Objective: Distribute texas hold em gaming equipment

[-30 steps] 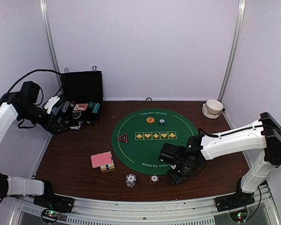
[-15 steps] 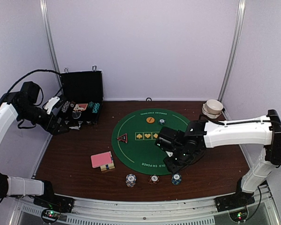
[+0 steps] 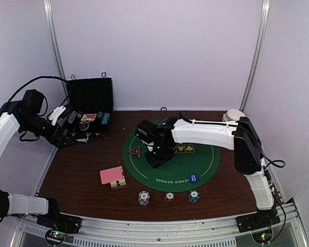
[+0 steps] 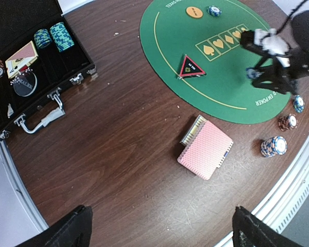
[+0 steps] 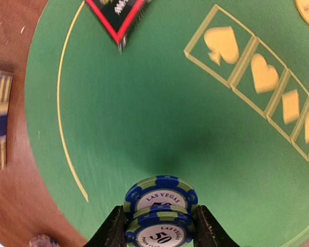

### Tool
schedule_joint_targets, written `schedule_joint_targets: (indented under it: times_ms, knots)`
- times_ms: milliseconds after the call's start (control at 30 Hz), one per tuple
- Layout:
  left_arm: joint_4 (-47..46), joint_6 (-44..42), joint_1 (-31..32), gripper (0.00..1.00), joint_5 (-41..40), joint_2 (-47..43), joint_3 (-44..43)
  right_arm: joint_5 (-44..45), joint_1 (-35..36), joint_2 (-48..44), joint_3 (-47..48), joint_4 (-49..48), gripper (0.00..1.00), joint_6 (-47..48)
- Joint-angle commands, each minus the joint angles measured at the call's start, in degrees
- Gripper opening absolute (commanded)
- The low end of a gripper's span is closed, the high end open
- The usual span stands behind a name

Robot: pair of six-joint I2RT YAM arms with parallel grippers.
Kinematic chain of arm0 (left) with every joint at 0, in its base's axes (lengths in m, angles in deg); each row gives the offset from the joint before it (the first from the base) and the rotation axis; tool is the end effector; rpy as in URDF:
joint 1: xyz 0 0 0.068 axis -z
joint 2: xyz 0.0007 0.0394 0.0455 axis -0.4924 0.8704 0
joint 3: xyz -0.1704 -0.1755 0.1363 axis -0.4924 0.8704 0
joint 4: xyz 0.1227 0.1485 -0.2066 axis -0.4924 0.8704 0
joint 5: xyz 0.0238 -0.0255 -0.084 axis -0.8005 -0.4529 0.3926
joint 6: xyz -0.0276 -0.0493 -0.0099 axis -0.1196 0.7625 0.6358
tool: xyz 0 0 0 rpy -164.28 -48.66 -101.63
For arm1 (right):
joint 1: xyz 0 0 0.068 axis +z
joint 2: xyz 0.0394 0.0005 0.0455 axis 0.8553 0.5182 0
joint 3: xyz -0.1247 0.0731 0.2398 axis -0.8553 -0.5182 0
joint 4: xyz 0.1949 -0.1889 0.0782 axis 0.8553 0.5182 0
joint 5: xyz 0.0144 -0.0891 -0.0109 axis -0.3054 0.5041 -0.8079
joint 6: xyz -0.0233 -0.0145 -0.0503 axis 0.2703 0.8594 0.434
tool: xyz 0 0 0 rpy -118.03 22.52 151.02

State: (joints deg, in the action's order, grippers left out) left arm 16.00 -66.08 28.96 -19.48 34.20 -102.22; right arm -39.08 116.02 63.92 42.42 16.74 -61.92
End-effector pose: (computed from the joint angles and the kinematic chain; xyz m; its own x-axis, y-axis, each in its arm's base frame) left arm 0.2148 -0.0162 0.3511 -0.7505 0.2990 -0.5894 0.4969 0.8432 -0.2049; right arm 0.2636 0.4052 0.1994 -0.8076 -0.5238 -0.2709 -0.5559 0.8295 0.0532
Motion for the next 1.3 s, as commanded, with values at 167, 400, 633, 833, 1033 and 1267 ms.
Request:
schedule_joint_targets:
  times_ms: [167,400,633,833,1033,1267]
  knots:
    - [-0.7,-0.9,0.3,0.98,1.5,-0.1,-1.1,-1.7,-1.8,17.0,25.2,4.6,0.24,1.3]
    - [-0.6,-1.3,0.3,0.98,1.6,-0.3,-1.0,-3.3,-1.9,22.0,29.5,5.0,0.25,0.5]
    - [-0.7,-1.2,0.2,0.98,2.2,-0.3,-0.6,-2.5,-1.9,22.4,29.3,6.0,0.35,0.8]
    - [-1.0,-1.1,0.3,0.98,2.2,-0.7,-0.3,-1.2,-2.1,20.4,30.6,6.4,0.72,1.8]
    - [-0.9,-1.1,0.3,0.98,3.2,-1.2,-0.6,0.6,-2.2,12.8,29.3,7.9,0.75,3.4]
    - [-0.8,-1.2,0.3,0.98,2.7,-1.4,-0.7,1.4,-1.9,-6.8,5.5,3.3,0.78,2.3]
